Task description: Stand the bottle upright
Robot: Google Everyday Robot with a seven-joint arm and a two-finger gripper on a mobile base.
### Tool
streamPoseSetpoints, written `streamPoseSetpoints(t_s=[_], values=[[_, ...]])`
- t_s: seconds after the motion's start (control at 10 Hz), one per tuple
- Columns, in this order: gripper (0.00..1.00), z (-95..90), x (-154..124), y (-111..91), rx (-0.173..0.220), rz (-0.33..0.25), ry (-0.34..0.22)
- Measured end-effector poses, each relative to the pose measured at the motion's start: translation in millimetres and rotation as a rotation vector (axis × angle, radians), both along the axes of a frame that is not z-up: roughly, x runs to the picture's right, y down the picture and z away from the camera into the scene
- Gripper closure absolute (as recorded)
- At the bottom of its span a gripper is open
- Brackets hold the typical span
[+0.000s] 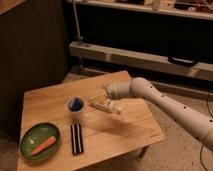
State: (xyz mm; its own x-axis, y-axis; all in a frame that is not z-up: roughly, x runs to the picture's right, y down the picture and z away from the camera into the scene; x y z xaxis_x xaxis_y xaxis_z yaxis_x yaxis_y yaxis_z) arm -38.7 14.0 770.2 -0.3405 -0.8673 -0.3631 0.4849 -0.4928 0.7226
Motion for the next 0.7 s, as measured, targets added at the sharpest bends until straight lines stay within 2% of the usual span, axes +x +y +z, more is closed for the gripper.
streamPoseSetpoints(t_s=[0.1,0.3,0.5,0.7], values=[[0.2,2.3,5.5,-3.0,0.031,-0.034,0.018],[0.2,15.9,39.9,-22.5,0.111,-0.118,0.059],[0.2,31.4,81.3,-50.3,0.159,-0.171,0.083],[0.2,37.3,106.7,-63.4,0.18,-0.189,0.095]])
